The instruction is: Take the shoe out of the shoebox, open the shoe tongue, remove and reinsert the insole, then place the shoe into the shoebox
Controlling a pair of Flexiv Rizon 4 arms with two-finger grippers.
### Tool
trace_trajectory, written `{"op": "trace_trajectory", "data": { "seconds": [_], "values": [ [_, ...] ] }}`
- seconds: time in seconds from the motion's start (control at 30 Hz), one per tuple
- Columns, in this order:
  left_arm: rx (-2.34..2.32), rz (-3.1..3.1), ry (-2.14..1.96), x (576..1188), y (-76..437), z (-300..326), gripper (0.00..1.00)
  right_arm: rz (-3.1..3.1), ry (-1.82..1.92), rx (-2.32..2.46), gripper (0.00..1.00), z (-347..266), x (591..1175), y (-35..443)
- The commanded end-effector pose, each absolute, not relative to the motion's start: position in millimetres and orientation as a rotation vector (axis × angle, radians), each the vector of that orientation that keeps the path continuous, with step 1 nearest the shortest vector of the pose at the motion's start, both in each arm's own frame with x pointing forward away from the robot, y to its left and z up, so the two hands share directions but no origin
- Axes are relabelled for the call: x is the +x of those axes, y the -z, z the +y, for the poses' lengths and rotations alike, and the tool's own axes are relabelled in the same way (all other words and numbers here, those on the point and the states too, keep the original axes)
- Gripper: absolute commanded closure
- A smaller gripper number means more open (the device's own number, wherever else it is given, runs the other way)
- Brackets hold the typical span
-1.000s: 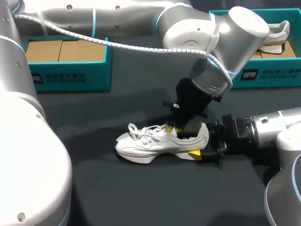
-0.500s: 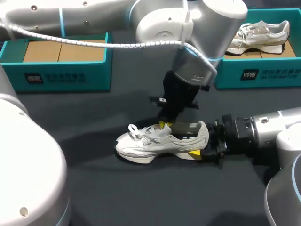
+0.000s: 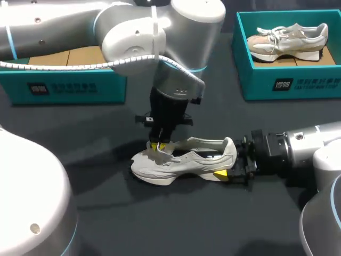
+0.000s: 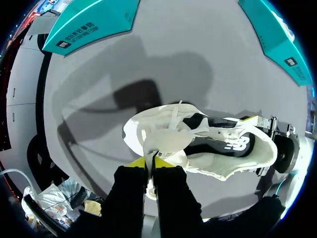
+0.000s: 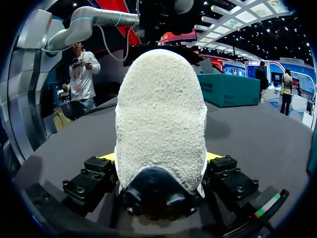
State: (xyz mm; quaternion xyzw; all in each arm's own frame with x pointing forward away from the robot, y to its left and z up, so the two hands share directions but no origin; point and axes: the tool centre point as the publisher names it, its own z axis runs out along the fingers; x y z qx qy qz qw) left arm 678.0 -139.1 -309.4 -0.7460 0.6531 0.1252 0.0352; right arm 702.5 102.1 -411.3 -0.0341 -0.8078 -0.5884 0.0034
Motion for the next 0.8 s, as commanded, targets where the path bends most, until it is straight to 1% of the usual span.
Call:
{"op": "trace_trajectory", "data": {
  "seconds": [0.03, 0.07, 0.23, 0.37, 0.5, 0.53, 0.57, 0.6, 0.67, 0.7, 0.73, 0.8],
  "values": [
    [-2.362, 2.049, -0.284, 678, 321, -131, 0.93, -2.536, 1.841, -0.11, 1.0, 105, 702, 413],
    [-2.36, 2.036, -0.295, 678, 323, -131, 0.92, -2.536, 1.841, -0.11, 1.0, 105, 702, 413],
    [-2.339, 2.024, -0.314, 677, 332, -128, 0.95, -2.536, 1.841, -0.11, 1.0, 105, 702, 413],
    [-2.32, 2.009, -0.346, 679, 342, -121, 0.88, -2.536, 1.841, -0.11, 1.0, 105, 702, 413],
    [-2.29, 2.012, -0.364, 684, 352, -112, 0.69, -2.536, 1.841, -0.11, 1.0, 105, 702, 413],
    [-2.289, 2.016, -0.371, 685, 353, -110, 0.65, -2.536, 1.841, -0.11, 1.0, 105, 702, 413],
    [-2.286, 2.017, -0.378, 686, 353, -106, 0.57, -2.536, 1.841, -0.11, 1.0, 105, 702, 413],
    [-2.284, 2.022, -0.384, 687, 353, -103, 0.53, -2.536, 1.841, -0.11, 1.0, 105, 702, 413],
    [-2.267, 2.043, -0.39, 688, 351, -96, 0.51, -2.536, 1.841, -0.11, 1.0, 105, 702, 413],
    [-2.256, 2.052, -0.4, 689, 351, -94, 0.45, -2.536, 1.841, -0.11, 1.0, 105, 702, 413],
    [-2.244, 2.061, -0.405, 689, 350, -91, 0.42, -2.536, 1.841, -0.11, 1.0, 105, 702, 413],
    [-2.227, 2.073, -0.408, 689, 347, -86, 0.42, -2.536, 1.841, -0.11, 1.0, 105, 702, 413]
  ]
}}
